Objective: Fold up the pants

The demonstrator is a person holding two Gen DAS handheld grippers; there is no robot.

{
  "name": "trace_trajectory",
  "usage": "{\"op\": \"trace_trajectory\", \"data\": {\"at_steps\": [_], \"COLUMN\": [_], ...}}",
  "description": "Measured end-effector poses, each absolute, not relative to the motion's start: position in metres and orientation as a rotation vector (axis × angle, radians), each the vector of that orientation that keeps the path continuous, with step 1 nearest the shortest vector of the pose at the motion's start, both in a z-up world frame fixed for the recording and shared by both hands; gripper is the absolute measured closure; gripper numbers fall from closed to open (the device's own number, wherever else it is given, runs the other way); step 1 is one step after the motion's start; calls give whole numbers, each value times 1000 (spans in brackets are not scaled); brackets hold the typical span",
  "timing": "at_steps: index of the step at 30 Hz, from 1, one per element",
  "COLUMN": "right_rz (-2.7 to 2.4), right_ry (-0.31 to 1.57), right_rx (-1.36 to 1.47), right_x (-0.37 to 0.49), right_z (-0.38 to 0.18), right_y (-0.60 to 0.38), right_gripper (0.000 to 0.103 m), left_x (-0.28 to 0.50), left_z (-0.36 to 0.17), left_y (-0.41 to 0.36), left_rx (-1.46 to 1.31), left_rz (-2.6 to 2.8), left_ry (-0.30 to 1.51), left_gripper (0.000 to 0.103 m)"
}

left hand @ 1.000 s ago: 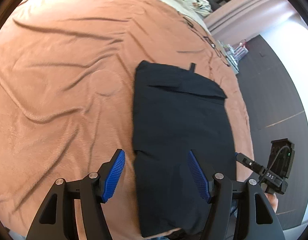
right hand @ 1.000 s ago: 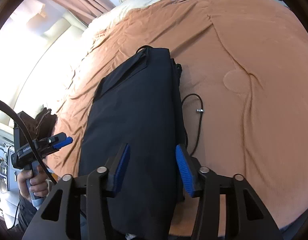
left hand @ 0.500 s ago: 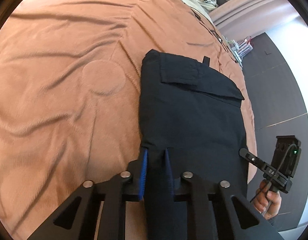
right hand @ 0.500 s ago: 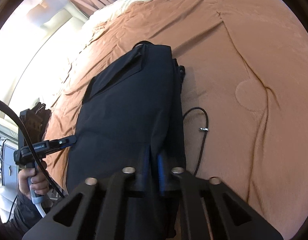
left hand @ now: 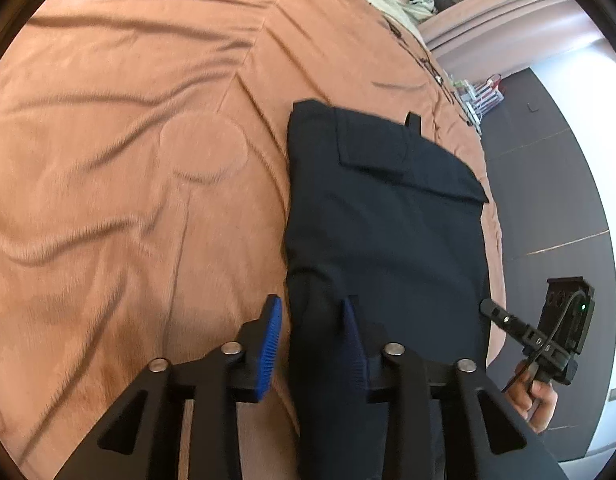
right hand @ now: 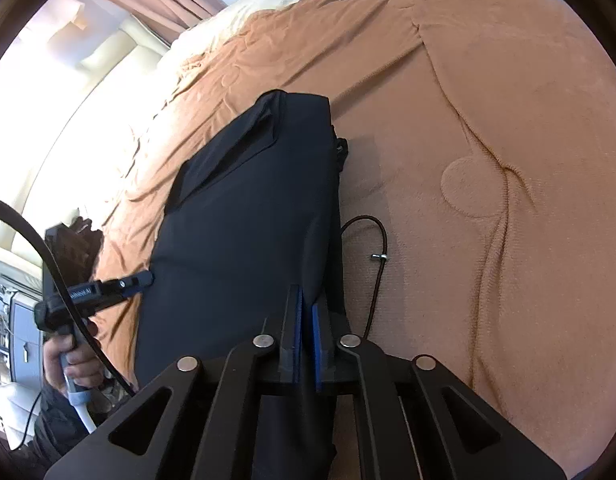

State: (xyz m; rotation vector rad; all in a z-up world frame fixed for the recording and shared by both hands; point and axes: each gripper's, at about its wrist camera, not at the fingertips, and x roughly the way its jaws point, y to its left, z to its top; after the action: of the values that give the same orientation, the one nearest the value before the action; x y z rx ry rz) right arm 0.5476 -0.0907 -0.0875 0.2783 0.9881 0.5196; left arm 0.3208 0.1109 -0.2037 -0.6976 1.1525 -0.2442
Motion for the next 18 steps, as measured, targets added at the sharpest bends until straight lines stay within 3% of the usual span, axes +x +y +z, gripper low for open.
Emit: {"op": "trace_trajectory", "data": {"at_steps": [3, 4, 16, 18], "right_rz": [524, 527, 641, 655], "right_ry": [998, 999, 1153, 1158], "right_rx": [281, 281, 320, 319], "right_x": [549, 549, 557, 559], "right_z": [-88, -89, -122, -124], "right_y": [-93, -94, -92, -90], "right_gripper": [58, 54, 54, 54], "left_x": [317, 315, 299, 297], "left_z": [-209, -209, -216, -216], "left_y": [110, 109, 89, 86], "left_rx": [-714, -712, -729, -715], "left_rz": [-263, -265, -335, -344], "left_ry": [1176, 1180, 1241, 1244], "left_gripper": [64, 64, 58, 65]}}
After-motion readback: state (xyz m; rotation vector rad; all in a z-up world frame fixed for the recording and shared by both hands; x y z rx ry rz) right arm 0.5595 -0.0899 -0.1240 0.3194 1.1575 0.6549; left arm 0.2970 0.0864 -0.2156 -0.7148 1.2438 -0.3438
